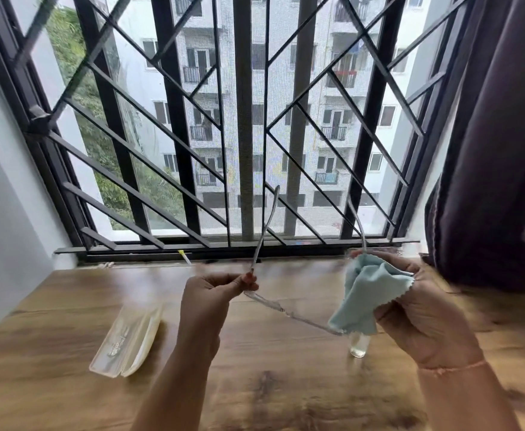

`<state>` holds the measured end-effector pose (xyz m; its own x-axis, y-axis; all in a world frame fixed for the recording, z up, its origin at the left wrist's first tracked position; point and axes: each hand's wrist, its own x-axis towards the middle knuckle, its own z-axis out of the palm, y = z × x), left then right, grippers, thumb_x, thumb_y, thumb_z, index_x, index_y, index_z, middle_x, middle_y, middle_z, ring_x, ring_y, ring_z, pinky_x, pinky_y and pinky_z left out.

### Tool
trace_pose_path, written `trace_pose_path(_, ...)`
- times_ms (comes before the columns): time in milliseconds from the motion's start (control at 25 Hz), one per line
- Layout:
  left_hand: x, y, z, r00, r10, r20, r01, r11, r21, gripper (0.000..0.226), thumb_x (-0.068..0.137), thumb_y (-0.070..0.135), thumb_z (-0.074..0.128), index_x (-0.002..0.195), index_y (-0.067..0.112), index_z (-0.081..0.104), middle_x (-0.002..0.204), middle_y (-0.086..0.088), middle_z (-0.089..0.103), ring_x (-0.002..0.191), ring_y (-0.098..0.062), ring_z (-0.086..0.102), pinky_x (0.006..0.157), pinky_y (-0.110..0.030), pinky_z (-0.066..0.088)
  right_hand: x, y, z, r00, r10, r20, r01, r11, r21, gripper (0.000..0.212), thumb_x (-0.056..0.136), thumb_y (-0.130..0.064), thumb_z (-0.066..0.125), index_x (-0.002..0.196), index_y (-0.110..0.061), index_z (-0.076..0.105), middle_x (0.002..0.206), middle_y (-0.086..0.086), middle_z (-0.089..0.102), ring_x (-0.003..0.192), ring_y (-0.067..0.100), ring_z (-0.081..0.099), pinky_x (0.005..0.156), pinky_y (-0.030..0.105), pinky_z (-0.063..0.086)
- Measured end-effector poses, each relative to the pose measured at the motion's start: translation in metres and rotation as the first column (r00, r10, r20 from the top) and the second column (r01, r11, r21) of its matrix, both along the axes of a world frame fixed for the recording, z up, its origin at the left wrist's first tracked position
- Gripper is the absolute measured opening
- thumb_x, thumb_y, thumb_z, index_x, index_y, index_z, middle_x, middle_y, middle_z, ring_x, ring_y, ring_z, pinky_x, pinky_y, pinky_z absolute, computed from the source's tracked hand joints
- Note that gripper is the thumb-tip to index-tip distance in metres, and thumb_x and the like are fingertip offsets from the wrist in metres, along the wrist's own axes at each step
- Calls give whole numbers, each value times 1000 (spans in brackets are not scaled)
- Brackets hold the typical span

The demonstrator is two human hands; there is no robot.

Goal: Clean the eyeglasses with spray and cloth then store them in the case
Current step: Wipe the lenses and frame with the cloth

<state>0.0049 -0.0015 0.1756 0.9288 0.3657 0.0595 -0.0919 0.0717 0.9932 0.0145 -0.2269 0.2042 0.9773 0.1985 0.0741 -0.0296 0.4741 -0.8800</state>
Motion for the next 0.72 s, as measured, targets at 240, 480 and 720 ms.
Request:
trace_pose_path(240,-8,-8,7,954,167,249,-258,880,399,13,67,20,81,68,31,73,76,18,70,85,-2,64,77,-14,47,9,29,-32,979,-69,-191,103,979,177,34,37,-1,82,69,-2,70,62,12,65,52,18,63,49,24,53)
trace_pose_path(480,-17,-33,1,945,-39,324,-236,606,760,13,53,41,80,61,35,72,91,25,67,107,-14,47,88,-39,37,12,48,-42,963,-193,-186,226,958,177,34,57,21,56,91,20,55,83,25,56,62,30,54,52,28,50)
trace_pose_path(720,-16,-34,0,936,-10,353,-309,458,834,16,52,39,84,63,36,73,98,22,67,109,-19,48,85,-35,28,3,52,-32,948,-235,-215,287,923,257,29,48,20,53,55,-4,68,57,9,64,49,19,60,47,22,52)
